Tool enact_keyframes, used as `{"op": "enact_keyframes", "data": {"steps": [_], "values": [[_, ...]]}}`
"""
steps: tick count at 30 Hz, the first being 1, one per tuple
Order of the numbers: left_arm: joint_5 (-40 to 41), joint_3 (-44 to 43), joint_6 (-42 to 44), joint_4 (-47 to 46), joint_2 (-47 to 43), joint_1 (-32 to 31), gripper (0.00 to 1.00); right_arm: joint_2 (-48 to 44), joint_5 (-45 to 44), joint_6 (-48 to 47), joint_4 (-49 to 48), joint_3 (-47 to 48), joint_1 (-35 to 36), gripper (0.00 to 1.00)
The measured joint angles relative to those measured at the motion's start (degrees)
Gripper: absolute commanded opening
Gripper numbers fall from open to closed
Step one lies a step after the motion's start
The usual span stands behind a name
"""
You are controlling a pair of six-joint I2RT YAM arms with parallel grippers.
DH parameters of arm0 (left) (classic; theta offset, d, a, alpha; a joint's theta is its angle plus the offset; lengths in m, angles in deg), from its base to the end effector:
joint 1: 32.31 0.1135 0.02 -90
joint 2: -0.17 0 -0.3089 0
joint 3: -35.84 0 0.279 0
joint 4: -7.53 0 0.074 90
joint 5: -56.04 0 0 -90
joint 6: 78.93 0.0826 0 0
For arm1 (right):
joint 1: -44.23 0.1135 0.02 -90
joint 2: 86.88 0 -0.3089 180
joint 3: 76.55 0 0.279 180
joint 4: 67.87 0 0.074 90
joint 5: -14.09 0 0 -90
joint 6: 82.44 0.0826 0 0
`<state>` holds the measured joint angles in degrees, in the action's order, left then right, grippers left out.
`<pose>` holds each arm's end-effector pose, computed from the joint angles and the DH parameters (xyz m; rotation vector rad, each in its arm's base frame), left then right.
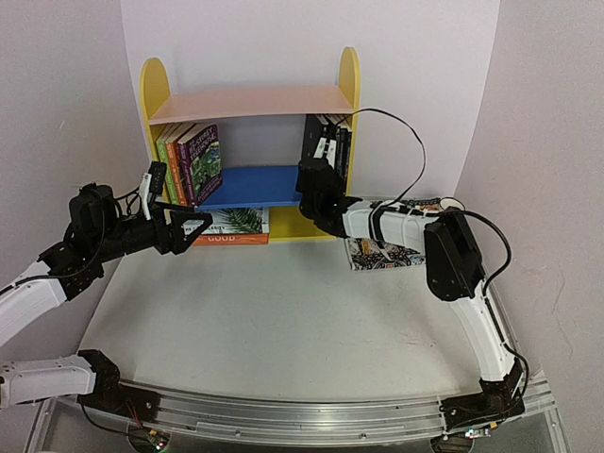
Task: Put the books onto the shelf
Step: Place the book on the book pile on the shelf.
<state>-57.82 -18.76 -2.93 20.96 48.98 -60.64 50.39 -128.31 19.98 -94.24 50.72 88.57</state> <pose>0.1975 -0.1444 0.3542 0.5383 1.6931 -0.8960 0.5042 0.4012 0.3097 0.4183 1.3382 0.2368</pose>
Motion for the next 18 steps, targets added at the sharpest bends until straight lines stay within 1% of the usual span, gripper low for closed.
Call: {"op": "enact_keyframes", "data": {"steps": [18], "values": [[-0.02,0.0,-0.94,0.02,0.0,0.0,0.89,-2.32,-3.23,-0.57,-1.62,-4.09,0.68,0.44]]}}
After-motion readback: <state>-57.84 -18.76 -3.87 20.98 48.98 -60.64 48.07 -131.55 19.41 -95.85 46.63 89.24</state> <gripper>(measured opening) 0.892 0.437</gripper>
